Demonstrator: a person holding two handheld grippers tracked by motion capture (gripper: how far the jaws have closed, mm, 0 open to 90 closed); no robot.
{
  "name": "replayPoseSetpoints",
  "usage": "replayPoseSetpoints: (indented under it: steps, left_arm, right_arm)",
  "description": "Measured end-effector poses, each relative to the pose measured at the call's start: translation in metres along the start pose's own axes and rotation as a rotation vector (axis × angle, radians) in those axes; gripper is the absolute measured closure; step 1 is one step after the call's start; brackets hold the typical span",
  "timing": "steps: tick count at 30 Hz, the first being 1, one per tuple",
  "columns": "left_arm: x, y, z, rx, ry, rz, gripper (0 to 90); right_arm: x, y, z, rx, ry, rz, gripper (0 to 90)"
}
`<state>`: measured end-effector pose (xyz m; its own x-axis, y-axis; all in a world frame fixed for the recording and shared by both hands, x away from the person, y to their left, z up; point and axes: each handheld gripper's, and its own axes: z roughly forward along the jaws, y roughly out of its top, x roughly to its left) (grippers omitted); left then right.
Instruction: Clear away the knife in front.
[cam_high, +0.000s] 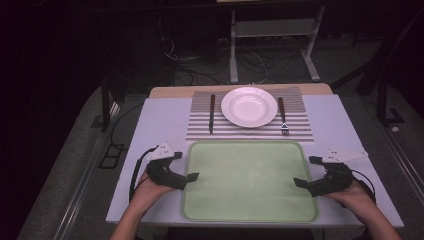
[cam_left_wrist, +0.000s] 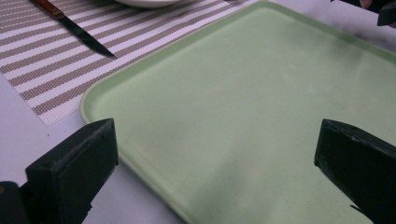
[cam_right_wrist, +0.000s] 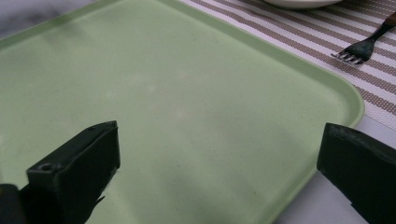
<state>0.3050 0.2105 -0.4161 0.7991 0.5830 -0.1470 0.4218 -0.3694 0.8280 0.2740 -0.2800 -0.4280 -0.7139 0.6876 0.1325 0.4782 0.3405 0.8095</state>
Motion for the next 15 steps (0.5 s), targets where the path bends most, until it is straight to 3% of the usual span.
replayPoseSetpoints:
  steps: [15]
  left_arm:
    - [0.0069,0.0042,0.0067,-0.01,0.011,-0.003,0.0]
  right_arm:
    - [0.0007,0.001,0.0007,-0.02,0.023,0.021,0.0]
